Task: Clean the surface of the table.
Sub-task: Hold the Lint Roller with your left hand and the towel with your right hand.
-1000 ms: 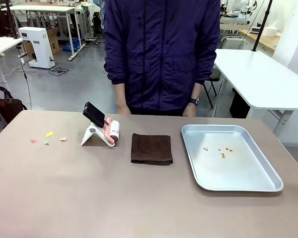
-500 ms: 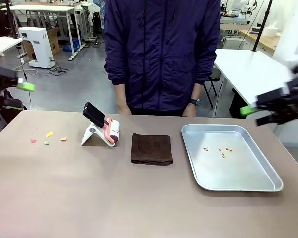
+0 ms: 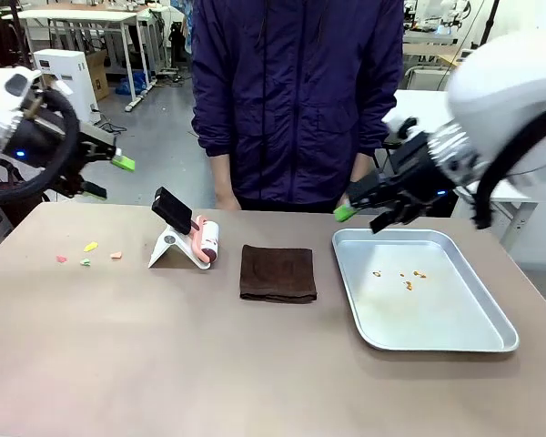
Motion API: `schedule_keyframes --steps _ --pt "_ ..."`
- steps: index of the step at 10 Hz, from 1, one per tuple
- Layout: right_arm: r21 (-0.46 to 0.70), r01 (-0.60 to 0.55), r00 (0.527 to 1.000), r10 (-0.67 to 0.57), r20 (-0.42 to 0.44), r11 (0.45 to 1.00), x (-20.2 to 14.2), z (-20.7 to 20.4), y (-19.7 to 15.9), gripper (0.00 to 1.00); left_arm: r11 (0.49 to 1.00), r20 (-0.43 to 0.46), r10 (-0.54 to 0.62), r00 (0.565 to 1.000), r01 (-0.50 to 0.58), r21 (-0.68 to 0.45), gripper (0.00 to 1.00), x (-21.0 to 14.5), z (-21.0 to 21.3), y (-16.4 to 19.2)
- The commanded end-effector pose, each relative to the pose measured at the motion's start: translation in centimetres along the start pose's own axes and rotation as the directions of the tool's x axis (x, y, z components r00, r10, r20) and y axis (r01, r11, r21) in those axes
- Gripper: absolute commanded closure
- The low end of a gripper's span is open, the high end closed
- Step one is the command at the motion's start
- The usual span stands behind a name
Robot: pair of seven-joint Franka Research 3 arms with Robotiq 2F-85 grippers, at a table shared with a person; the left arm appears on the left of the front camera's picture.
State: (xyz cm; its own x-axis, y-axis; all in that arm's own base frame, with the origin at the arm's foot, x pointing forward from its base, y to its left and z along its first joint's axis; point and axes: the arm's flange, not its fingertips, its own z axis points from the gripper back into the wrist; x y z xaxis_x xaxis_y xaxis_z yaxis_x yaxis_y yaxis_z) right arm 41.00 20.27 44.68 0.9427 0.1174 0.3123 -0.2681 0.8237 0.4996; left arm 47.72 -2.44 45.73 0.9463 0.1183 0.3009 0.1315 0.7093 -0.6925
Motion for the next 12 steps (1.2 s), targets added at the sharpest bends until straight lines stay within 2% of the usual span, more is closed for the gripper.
schedule_keyframes --steps 1,3,5,8,9,10,12 --pt "-0.006 0.147 0.988 -0.147 -0.042 0.989 2.8 -4.5 1.4 0.00 0.999 -0.051 0.040 0.998 -0.039 0.026 0.00 2.1 -2.3 0.2" --pt "-0.063 0.246 0.969 -0.247 -0.020 0.967 3.5 -10.0 1.5 0.00 0.998 -0.080 0.050 0.996 -0.046 0.051 0.00 3.1 -4.9 0.5" --pt "-0.052 0.313 0.949 -0.315 -0.036 0.948 3.5 -12.5 1.3 0.00 0.995 -0.106 0.075 0.992 -0.067 0.070 0.00 3.8 -6.6 1.0" --pt "-0.040 0.342 0.939 -0.343 -0.019 0.939 3.8 -12.6 0.8 0.00 0.991 -0.156 0.128 0.979 -0.120 0.061 0.00 4.1 -8.0 1.6" --pt "-0.066 0.316 0.949 -0.315 0.024 0.946 3.7 -11.3 0.3 0.00 0.996 -0.118 0.078 0.990 -0.072 0.057 0.00 3.4 -7.6 2.2" --pt "-0.045 0.316 0.947 -0.318 -0.052 0.948 3.4 -13.2 0.3 0.00 0.996 -0.118 0.078 0.990 -0.072 0.057 0.00 3.4 -7.6 2.2" --pt "-0.044 0.313 0.949 -0.314 -0.028 0.949 3.8 -12.4 0.3 0.00 0.996 -0.118 0.078 0.990 -0.072 0.057 0.00 3.4 -7.6 2.2"
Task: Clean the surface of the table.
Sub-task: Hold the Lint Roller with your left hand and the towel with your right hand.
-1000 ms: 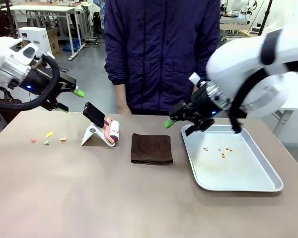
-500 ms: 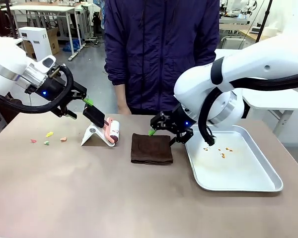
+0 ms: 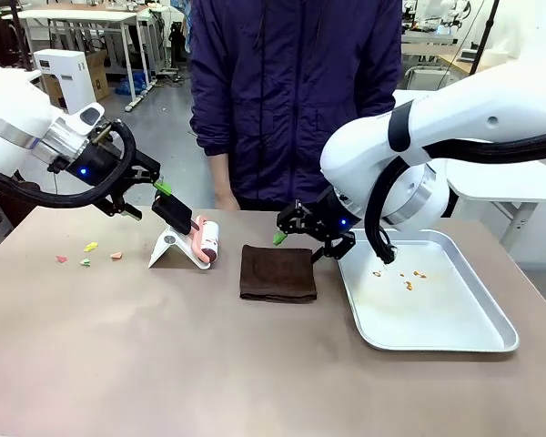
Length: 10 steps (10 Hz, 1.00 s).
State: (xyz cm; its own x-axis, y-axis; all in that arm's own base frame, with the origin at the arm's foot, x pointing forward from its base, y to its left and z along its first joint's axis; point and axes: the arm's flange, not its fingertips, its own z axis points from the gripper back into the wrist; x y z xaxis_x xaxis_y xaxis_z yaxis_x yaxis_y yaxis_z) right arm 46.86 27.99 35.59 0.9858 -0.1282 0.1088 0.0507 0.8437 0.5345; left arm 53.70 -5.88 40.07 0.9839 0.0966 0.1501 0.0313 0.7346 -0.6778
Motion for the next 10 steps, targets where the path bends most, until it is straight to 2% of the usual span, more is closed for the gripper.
schedule_keyframes --steps 1,2,4,6,8,10 --pt "-0.175 0.089 0.993 -0.074 0.092 0.981 0.6 1.2 0.5 0.00 1.000 -0.001 0.000 1.000 0.000 0.000 0.00 0.0 0.0 0.0" --pt "-0.247 0.102 0.992 -0.080 0.097 0.964 2.2 0.5 1.1 0.00 1.000 0.003 -0.011 1.000 0.011 -0.009 0.00 -0.1 -0.6 -0.3" --pt "-0.340 0.084 0.996 -0.076 0.036 0.937 4.3 -1.4 1.8 0.00 1.000 0.010 -0.003 1.000 0.003 -0.027 0.00 0.0 -0.8 -0.3" --pt "-0.378 0.047 0.998 -0.057 -0.015 0.924 5.2 -3.2 2.8 0.00 1.000 0.007 0.007 1.000 -0.007 -0.017 0.00 0.2 -1.1 -0.2" --pt "-0.410 0.015 0.999 -0.028 -0.027 0.912 5.4 -4.5 3.4 0.00 1.000 0.003 0.019 1.000 -0.019 -0.018 0.00 0.4 -1.4 -0.3" --pt "-0.478 -0.054 0.998 0.027 -0.063 0.877 5.5 -6.1 3.2 0.00 0.999 -0.002 0.022 1.000 -0.022 -0.027 0.00 0.5 -1.6 -0.2"
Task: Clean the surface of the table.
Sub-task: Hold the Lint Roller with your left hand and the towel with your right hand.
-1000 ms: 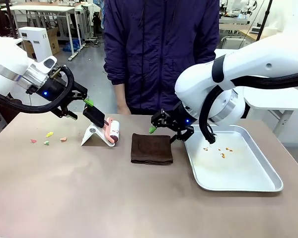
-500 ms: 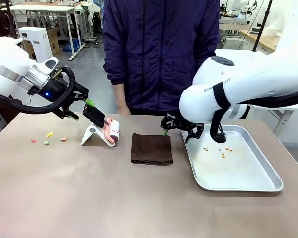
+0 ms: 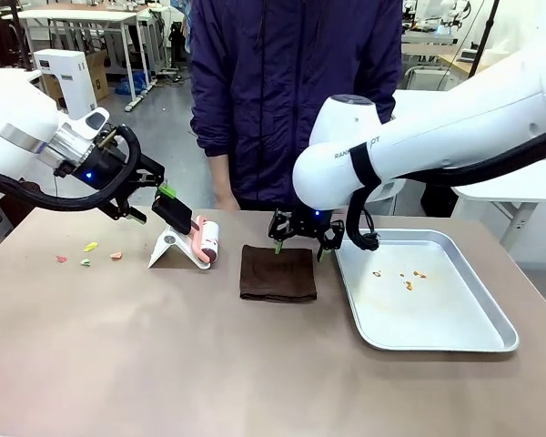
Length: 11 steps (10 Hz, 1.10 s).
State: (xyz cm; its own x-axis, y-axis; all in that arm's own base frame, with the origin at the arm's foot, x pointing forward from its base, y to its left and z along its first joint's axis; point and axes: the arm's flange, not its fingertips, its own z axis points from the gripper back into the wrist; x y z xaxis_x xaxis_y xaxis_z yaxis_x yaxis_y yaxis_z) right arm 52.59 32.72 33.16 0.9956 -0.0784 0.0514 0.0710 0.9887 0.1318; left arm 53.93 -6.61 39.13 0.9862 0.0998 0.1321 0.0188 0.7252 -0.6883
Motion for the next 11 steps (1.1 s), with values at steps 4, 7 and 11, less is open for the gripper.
schedule_keyframes --steps 4,7,11 --pt "-0.117 -0.043 0.999 0.042 -0.018 0.992 0.1 -2.4 -0.2 0.00 0.999 0.012 0.008 1.000 -0.007 -0.036 0.00 0.7 -0.9 -0.7" --pt "-0.095 -0.034 0.999 0.031 -0.026 0.995 0.0 -2.6 -0.2 0.00 0.999 0.008 0.009 1.000 -0.009 -0.042 0.00 0.8 -1.2 -0.8" --pt "-0.077 -0.028 0.999 0.025 -0.040 0.997 -0.1 -2.9 0.0 0.00 0.999 -0.009 0.012 1.000 -0.012 -0.030 0.00 1.0 -1.6 -0.8"
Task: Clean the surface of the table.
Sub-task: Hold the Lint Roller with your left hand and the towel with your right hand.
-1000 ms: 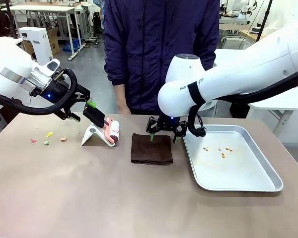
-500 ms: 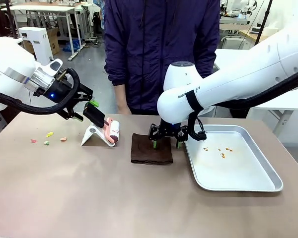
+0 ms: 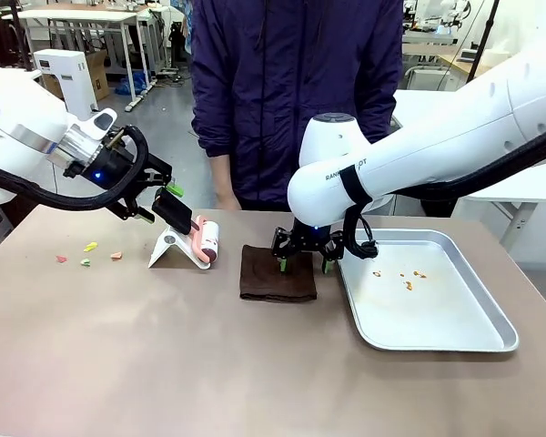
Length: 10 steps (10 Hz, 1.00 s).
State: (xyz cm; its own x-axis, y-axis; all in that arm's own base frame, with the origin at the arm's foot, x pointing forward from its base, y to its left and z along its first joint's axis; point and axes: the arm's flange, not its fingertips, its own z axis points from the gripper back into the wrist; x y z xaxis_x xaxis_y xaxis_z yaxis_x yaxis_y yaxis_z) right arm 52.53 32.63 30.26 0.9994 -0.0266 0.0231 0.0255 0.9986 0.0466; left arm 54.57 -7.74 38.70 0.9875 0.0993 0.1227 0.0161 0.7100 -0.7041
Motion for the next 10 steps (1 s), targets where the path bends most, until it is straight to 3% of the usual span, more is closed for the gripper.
schedule_keyframes --steps 1,2,3,4,5,6,10 --pt "0.028 0.012 1.000 -0.012 0.000 1.000 0.12 0.07 0.55 0.27 1.000 0.015 0.007 1.000 -0.007 -0.013 0.00 0.49 -0.50 -0.30" --pt "0.027 0.019 1.000 -0.019 -0.010 0.999 0.08 0.08 0.62 0.60 1.000 0.016 0.010 1.000 -0.009 -0.013 0.59 0.49 -0.52 -0.35" --pt "0.032 0.018 1.000 -0.018 -0.014 0.999 0.03 -0.01 0.72 0.87 1.000 0.028 0.005 1.000 -0.005 -0.009 0.60 0.46 -0.50 -0.39" --pt "0.037 0.017 1.000 -0.016 -0.019 0.999 0.01 -0.13 0.76 1.00 1.000 0.030 -0.001 1.000 0.001 -0.006 1.00 0.43 -0.48 -0.36" --pt "0.035 0.015 1.000 -0.014 -0.024 0.999 -0.02 -0.24 0.74 0.76 1.000 0.031 -0.004 1.000 0.004 0.002 0.64 0.41 -0.50 -0.31" --pt "0.036 0.016 1.000 -0.015 -0.027 0.999 0.00 -0.28 0.72 1.00 1.000 0.032 -0.005 0.999 0.005 0.005 1.00 0.39 -0.53 -0.30" --pt "0.054 0.020 0.999 -0.018 -0.043 0.998 -0.03 -0.55 0.55 1.00 1.000 0.040 -0.005 0.999 0.005 0.009 1.00 0.39 -0.53 -0.46"
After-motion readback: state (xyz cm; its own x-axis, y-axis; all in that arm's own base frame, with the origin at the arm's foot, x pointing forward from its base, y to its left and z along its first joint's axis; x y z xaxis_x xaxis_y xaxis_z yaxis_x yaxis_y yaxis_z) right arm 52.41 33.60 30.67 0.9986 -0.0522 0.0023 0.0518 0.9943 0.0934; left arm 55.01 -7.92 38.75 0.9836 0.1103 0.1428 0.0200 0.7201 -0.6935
